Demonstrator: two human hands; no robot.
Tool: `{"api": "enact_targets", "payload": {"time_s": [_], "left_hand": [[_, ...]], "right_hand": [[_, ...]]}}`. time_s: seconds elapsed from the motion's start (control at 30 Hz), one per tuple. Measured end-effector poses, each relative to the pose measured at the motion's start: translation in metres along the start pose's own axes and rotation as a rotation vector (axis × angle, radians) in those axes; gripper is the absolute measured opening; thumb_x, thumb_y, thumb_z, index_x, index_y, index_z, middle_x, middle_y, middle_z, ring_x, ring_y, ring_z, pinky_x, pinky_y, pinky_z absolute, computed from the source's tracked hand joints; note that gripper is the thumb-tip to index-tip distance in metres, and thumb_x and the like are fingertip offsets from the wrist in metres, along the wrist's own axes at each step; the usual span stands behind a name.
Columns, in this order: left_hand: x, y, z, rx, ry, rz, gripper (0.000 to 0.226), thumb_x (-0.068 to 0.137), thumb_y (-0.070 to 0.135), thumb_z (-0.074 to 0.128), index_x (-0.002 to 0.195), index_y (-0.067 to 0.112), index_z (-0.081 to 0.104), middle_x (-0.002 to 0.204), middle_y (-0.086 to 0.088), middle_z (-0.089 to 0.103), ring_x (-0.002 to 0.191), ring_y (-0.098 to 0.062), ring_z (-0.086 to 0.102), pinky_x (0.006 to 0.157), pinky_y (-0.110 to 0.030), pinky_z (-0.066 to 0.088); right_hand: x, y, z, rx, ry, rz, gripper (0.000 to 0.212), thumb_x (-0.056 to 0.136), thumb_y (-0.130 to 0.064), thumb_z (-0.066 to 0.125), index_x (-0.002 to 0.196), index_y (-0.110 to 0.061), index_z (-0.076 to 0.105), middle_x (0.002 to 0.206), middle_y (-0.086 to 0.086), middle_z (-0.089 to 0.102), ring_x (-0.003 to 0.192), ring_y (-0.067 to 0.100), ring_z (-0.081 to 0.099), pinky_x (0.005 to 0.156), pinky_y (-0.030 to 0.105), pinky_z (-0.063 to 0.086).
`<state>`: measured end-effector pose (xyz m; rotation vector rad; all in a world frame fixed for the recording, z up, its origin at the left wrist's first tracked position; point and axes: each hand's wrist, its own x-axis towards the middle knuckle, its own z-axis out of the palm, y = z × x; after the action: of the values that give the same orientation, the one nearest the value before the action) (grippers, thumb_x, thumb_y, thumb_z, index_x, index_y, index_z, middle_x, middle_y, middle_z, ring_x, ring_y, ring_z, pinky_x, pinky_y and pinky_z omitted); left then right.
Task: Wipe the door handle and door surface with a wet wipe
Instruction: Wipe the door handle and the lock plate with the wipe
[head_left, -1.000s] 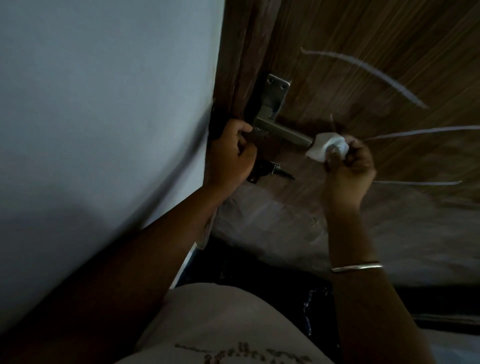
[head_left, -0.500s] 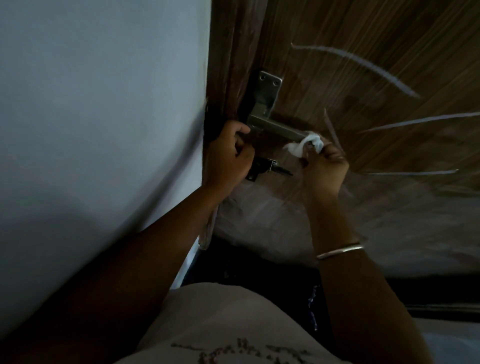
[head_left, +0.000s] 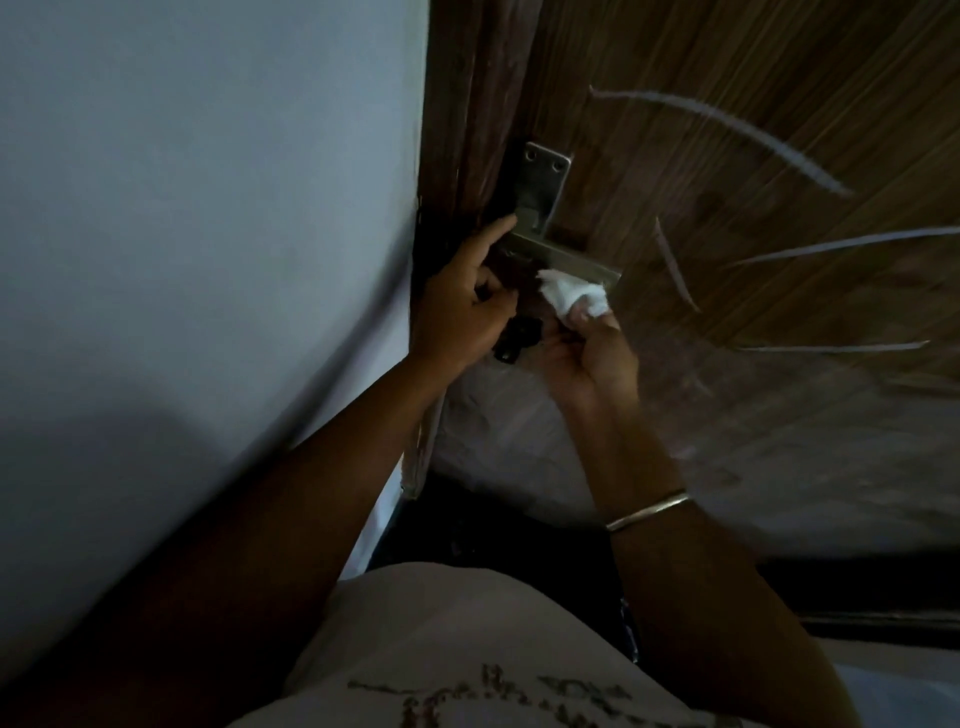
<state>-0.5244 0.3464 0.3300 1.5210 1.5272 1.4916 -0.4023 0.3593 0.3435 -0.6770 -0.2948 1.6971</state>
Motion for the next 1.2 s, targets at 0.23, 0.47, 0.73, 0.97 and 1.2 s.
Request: {"api": "enact_targets", "payload": {"time_s": [0.23,0.47,0.73,0.97,1.2], "left_hand": [[0.005,-0.001,-0.008,-0.046,-0.009,-0.07,0.053,0.085,-0.003,0.053,0.134,0.015,0.046,0.123,-0.008,0.061,0.102,-0.003,0.057,0.088,-0.009,0.045],[0.003,-0.007,-0.006,-0.028,0.018,-0.052,0.058,0.08,-0.007,0.053,0.132,0.02,0.049,0.062,-0.005,0.053,0.053,-0.004,0.047,0.056,-0.009,0.042],[0.006,-0.011,-0.008,-0.123,-0.05,-0.097,0.054,0.082,-0.002,0.049,0.132,0.019,0.049,0.133,0.002,0.051,0.123,-0.011,0.048,0.104,-0.023,0.04],[0.002,-0.011,-0.012,-0.08,-0.144,-0.068,0.065,0.082,-0.005,0.054,0.139,0.021,0.037,0.138,-0.009,0.05,0.118,-0.024,0.054,0.101,-0.03,0.045],[0.007,-0.008,-0.02,-0.074,-0.08,-0.105,0.055,0.084,-0.003,0.053,0.134,0.018,0.045,0.122,-0.009,0.061,0.109,-0.017,0.058,0.093,-0.021,0.047]], "right_hand": [[0.001,0.024,0.02,-0.011,-0.103,0.136,0.025,0.094,0.004,0.034,0.098,0.001,0.058,0.082,0.017,0.072,0.078,0.027,0.07,0.075,0.037,0.057],[0.01,0.006,0.003,0.051,0.039,0.081,0.02,0.091,0.008,0.04,0.095,0.002,0.06,0.097,0.021,0.066,0.1,0.03,0.061,0.08,0.041,0.052],[0.012,0.032,0.026,0.029,-0.046,0.207,0.032,0.094,0.001,0.038,0.125,0.003,0.047,0.112,0.025,0.063,0.096,0.033,0.065,0.075,0.043,0.057],[0.016,0.018,0.014,0.012,0.011,0.155,0.038,0.092,0.006,0.038,0.13,0.007,0.044,0.129,0.028,0.052,0.115,0.035,0.056,0.095,0.041,0.048],[0.019,0.037,0.02,-0.017,-0.04,0.197,0.026,0.094,0.0,0.037,0.115,0.001,0.052,0.089,0.021,0.071,0.078,0.03,0.071,0.06,0.04,0.059]]}}
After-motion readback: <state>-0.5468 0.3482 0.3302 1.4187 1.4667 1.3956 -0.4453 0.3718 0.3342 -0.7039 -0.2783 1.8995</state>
